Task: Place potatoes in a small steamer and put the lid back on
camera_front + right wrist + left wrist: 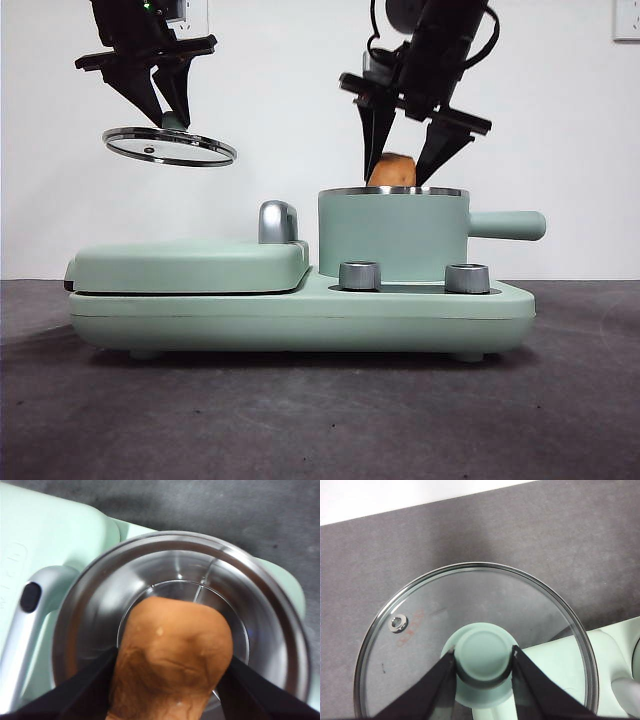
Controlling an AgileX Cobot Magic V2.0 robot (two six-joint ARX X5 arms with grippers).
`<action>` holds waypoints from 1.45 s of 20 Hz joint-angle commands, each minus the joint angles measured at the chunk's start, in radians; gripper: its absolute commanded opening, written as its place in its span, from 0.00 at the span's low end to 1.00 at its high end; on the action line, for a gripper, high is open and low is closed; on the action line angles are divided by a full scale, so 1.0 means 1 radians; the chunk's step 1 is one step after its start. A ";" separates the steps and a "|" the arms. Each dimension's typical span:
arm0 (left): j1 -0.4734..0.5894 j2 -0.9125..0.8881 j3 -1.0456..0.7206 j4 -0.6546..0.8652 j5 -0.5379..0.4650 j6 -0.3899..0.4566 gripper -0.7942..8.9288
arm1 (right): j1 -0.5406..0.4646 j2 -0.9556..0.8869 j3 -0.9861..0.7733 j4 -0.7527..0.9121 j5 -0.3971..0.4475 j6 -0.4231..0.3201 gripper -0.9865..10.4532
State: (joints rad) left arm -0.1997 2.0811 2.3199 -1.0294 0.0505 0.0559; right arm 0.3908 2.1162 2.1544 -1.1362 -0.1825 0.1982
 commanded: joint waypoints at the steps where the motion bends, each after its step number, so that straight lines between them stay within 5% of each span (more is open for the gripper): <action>1: -0.005 -0.005 0.043 0.016 0.002 -0.008 0.10 | 0.005 0.050 0.026 -0.002 -0.001 -0.020 0.28; 10: -0.005 -0.005 0.043 0.016 0.002 -0.008 0.10 | 0.003 0.094 0.026 -0.047 -0.001 -0.023 0.28; 15: -0.005 -0.005 0.043 0.011 0.002 -0.008 0.10 | 0.003 0.093 0.029 -0.039 0.000 -0.021 0.46; 24: -0.005 -0.005 0.043 0.006 0.002 -0.009 0.10 | 0.013 0.048 0.218 -0.226 0.001 -0.016 0.47; 29: -0.005 -0.005 0.043 0.003 0.003 -0.009 0.10 | 0.034 -0.085 0.166 -0.282 0.005 -0.021 0.47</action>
State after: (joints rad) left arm -0.2005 2.0811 2.3199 -1.0462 0.0509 0.0555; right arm 0.4168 2.0216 2.2948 -1.3422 -0.1795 0.1864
